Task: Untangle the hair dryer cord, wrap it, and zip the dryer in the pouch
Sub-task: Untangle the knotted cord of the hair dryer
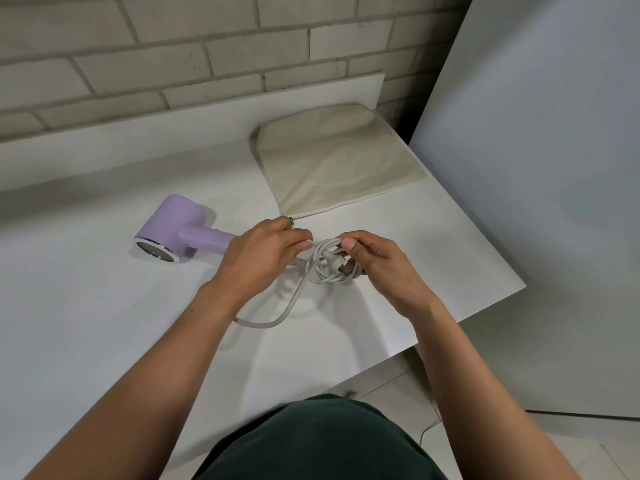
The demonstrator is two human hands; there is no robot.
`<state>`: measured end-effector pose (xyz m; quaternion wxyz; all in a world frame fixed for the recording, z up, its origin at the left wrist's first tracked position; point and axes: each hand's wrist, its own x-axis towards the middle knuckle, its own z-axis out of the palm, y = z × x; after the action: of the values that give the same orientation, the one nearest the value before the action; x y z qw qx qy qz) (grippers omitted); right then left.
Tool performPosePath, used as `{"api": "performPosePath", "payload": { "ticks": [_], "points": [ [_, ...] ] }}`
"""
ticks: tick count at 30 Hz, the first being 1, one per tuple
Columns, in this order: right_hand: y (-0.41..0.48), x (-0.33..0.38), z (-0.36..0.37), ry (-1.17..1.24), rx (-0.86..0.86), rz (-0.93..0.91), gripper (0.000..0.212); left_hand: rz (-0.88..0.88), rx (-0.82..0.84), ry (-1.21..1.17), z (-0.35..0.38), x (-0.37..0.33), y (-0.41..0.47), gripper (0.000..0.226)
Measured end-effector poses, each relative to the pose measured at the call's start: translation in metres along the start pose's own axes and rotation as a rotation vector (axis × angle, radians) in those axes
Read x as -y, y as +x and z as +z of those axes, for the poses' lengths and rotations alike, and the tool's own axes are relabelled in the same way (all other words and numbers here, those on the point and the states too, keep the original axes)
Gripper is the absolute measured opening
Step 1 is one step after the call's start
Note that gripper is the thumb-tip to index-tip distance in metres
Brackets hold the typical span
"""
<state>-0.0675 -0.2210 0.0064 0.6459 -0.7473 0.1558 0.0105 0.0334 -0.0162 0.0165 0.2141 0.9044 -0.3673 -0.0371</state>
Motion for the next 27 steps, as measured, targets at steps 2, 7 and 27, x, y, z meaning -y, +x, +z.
{"api": "performPosePath", "payload": {
  "ticks": [2, 7, 27],
  "points": [
    [-0.001, 0.001, -0.002, -0.004, -0.003, -0.012, 0.021, -0.051, -0.048, -0.048, 0.000, 0.005, -0.001, 0.028],
    [-0.001, 0.000, -0.010, -0.061, -0.012, -0.019, 0.020, -0.180, -0.138, -0.103, -0.002, 0.026, -0.008, 0.023],
    [-0.002, -0.001, -0.001, -0.166, -0.080, -0.073, 0.014, -0.300, 0.407, -0.242, -0.047, 0.050, -0.034, 0.024]
  ]
}}
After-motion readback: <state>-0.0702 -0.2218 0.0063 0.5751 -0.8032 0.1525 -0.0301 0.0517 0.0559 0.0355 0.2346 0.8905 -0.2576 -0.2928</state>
